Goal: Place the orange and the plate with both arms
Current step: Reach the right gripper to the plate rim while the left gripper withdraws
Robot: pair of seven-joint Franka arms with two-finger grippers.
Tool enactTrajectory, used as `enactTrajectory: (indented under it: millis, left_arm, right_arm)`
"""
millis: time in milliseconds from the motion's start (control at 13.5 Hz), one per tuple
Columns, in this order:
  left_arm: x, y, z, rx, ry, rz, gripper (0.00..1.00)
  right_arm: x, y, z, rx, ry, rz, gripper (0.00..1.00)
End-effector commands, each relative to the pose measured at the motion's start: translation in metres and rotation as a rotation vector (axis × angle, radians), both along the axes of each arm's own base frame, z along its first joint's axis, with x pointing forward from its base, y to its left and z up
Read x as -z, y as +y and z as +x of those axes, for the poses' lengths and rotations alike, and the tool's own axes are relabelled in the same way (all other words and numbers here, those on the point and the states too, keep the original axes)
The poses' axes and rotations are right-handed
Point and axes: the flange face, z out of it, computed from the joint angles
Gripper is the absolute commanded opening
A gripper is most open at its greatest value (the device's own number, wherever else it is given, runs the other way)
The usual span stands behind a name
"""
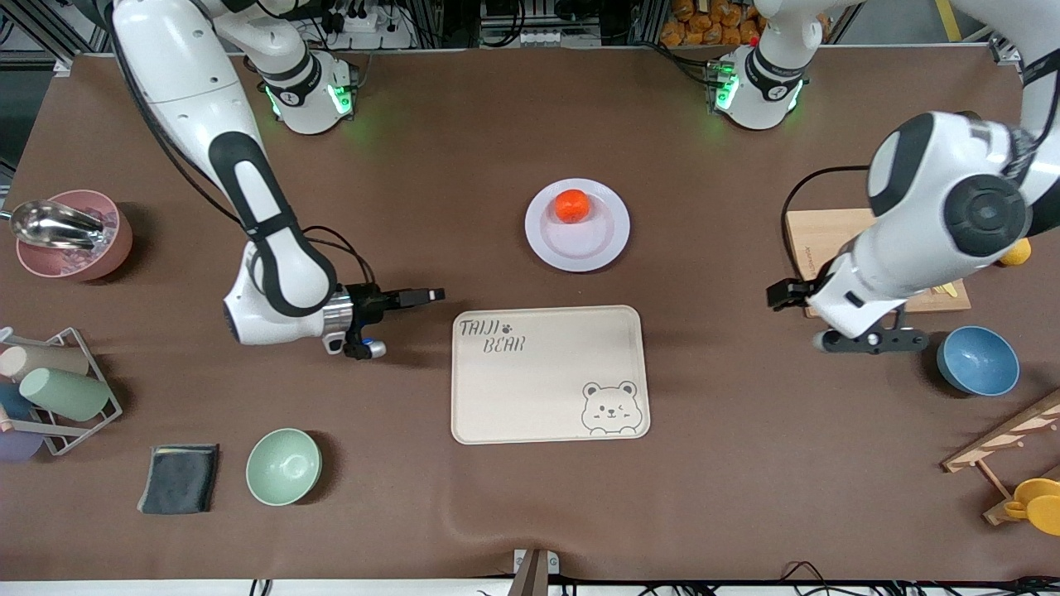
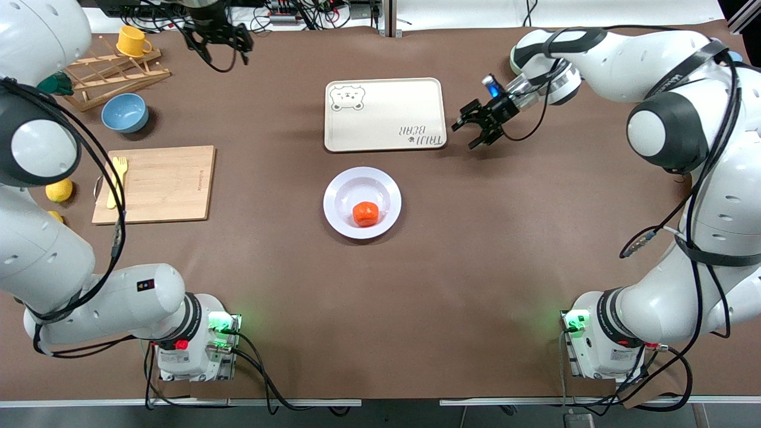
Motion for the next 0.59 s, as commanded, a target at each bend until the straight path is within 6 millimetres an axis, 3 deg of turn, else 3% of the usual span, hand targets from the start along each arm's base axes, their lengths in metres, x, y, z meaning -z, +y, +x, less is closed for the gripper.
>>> enactTrajectory:
  millis: [0,74,297,445,520]
  left_arm:
    - [-0.058,0.025,-0.034,0.073,0.006,-0.01,1.0]
    - [-0.074,0.031,-0.043,0.073,0.011,-0.01,1.0]
    - [-0.114,0.025,-0.071,0.102,-0.002,-0.002,1.0]
    - [-0.137,0.024,-0.085,0.128,-0.021,-0.006,1.0]
    - [-0.142,0.018,-0.091,0.139,-0.01,-0.008,1.0]
  right_arm:
    - [0.013,0.022,-0.028,-0.014,-0.028,0.072,0.92]
    - [0.018,0.027,-0.038,-0.003,-0.044,0.1,0.9]
    - [0.015,0.067,-0.066,0.021,-0.079,0.09,0.85]
    - [0.018,0.104,-0.092,0.041,-0.132,0.093,0.79]
    - [0.021,0.112,-0.1,0.053,-0.135,0.107,0.77]
